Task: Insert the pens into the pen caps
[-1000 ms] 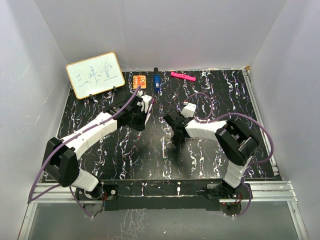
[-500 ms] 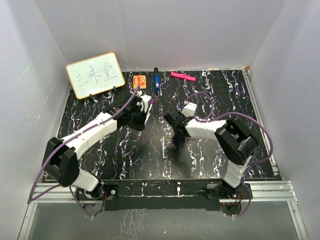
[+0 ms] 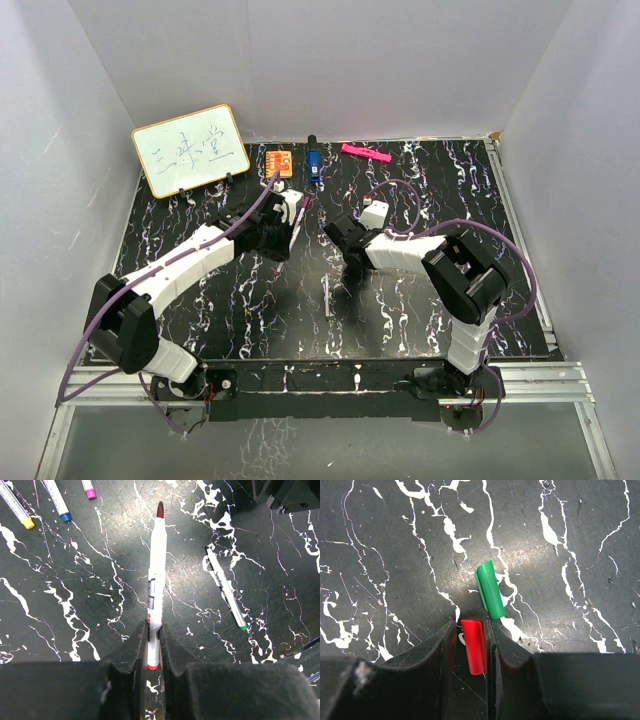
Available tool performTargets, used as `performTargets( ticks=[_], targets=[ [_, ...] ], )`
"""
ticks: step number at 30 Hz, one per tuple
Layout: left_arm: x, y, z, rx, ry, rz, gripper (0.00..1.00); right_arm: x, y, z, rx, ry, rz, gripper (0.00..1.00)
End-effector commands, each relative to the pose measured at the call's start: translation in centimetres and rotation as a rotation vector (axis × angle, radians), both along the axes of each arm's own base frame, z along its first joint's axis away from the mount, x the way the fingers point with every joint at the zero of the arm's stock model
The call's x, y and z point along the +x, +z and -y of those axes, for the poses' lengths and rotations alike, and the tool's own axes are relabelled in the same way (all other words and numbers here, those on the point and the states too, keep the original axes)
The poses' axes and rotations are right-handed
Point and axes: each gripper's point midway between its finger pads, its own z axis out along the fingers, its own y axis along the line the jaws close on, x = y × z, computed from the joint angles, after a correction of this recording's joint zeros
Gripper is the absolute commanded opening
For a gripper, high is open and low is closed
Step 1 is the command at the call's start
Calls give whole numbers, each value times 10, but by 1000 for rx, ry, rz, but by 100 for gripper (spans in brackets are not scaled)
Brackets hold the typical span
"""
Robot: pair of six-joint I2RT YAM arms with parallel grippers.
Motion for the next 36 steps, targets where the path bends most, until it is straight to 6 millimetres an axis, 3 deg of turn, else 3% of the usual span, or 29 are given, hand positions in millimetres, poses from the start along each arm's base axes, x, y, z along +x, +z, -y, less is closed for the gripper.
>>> performTargets(
  ticks=[1,11,20,22,25,27,32,36],
  targets=[
    [1,5,-1,-13,6,3,0,-31,-39,6,-16,30,-166,26],
    [6,7,1,-18,8,9,0,-57,-48,0,-19,77,-236,26],
    [6,7,0,-15,10,8,0,-61,-49,-2,-8,80,-246,23],
    [7,7,0,-15,11,9,0,-62,-49,-3,-1,83,-250,17],
    [6,7,0,-18,10,9,0,-64,-49,-4,13,91,-256,0],
    [6,6,1,-23,9,7,0,-65,-48,-7,26,101,-253,0],
    [3,0,3,-45,7,4,0,-54,-30,-16,57,138,-198,0],
    [3,2,3,-76,28,34,0,-31,7,-27,82,172,-78,0]
  ],
)
